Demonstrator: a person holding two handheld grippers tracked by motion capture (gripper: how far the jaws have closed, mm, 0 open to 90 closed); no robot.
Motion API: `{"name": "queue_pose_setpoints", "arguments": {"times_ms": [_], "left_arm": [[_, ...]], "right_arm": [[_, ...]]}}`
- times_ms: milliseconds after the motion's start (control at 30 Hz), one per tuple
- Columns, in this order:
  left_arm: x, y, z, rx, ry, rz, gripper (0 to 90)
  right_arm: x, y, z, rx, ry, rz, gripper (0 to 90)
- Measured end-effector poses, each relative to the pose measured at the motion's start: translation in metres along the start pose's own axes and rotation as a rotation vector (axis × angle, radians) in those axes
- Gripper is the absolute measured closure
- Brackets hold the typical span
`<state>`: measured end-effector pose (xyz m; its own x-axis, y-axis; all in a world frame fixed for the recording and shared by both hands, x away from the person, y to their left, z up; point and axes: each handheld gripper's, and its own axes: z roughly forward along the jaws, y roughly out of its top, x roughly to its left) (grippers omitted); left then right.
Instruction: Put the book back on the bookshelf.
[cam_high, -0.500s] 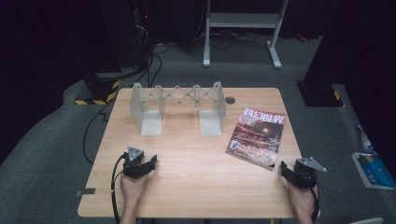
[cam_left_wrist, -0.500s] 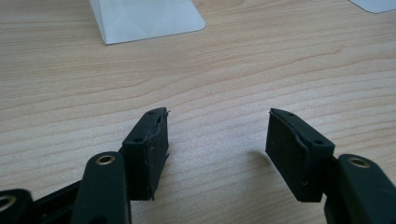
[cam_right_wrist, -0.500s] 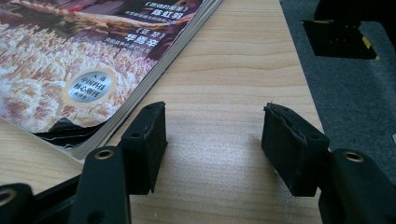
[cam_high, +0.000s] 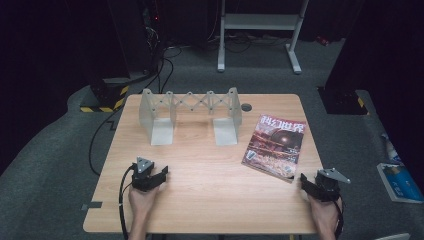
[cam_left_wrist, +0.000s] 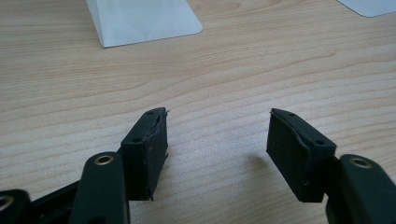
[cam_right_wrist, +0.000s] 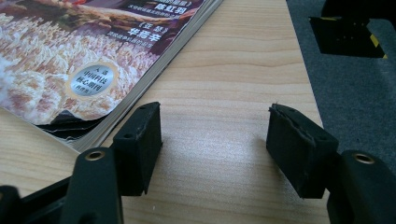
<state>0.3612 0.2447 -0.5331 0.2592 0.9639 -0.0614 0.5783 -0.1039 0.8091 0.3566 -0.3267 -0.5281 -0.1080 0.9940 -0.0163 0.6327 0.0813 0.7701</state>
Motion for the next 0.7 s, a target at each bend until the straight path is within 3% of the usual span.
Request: {"name": "queue_pose_setpoints", "arguments": {"times_ms": [700], "left_arm": [[0.0002,0.0003,0.0020,0.016,0.013,0.002,37.5]], "right_arm": [[0.0011,0.0005,-0.0009,0.007,0.000,-0.005,37.5]]}}
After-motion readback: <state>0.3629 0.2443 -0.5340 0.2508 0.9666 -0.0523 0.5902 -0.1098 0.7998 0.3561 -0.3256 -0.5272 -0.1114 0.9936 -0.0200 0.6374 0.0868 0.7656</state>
